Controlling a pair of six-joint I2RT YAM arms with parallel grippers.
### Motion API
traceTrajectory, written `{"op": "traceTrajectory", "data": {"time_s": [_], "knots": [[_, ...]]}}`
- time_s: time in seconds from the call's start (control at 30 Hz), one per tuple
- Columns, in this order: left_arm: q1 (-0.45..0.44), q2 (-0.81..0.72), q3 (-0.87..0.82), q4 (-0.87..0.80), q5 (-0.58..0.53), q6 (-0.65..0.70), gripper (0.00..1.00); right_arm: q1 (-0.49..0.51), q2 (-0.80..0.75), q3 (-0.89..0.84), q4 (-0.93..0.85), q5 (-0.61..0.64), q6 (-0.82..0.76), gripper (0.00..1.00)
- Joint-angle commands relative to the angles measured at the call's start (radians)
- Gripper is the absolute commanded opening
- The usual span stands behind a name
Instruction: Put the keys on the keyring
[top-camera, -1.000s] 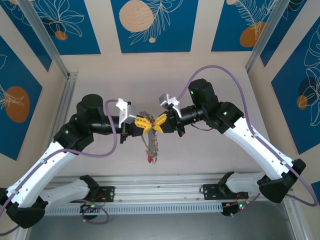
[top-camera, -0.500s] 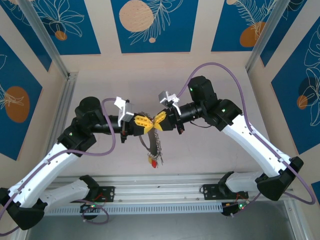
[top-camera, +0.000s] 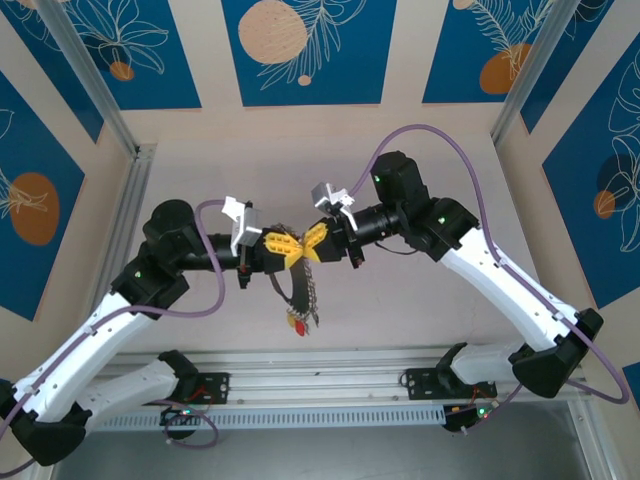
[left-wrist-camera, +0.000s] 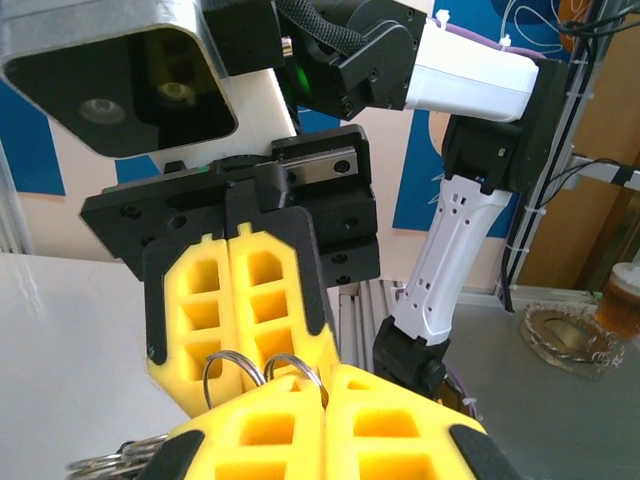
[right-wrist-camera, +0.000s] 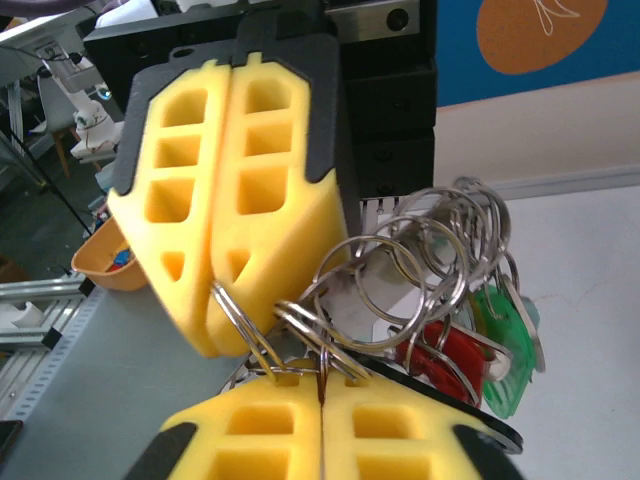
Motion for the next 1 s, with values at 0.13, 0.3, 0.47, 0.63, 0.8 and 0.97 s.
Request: {"op": "traceTrajectory", "data": {"time_s": [0.13, 0.3, 0.47, 0.63, 0.8, 0.97], "knots": [[-0.008, 0.002, 0.090, -0.091, -0.091, 0.142, 0.00, 0.035, -0.119, -0.063, -0.020, 0.021, -0.097, 0.25], [-0.008, 0.018, 0.137, -0.167, -0.079, 0.187, 0.00, 0.017, -0.177, -0.088, -0.012, 0.071, -0.104, 0.25], [-0.009, 0.034, 0.160, -0.197, -0.035, 0.202, 0.00, 0.002, -0.179, -0.087, 0.000, 0.068, -0.094, 0.19], [-0.008, 0.037, 0.156, -0.172, 0.000, 0.186, 0.00, 0.002, -0.192, -0.098, 0.056, 0.046, -0.076, 0.15], [-0.009, 0.036, 0.153, -0.153, 0.019, 0.171, 0.00, 0.001, -0.180, -0.091, 0.061, 0.040, -0.075, 0.11], [-0.008, 0.035, 0.153, -0.154, 0.036, 0.165, 0.00, -0.002, -0.156, -0.077, 0.050, 0.045, -0.072, 0.10]]}}
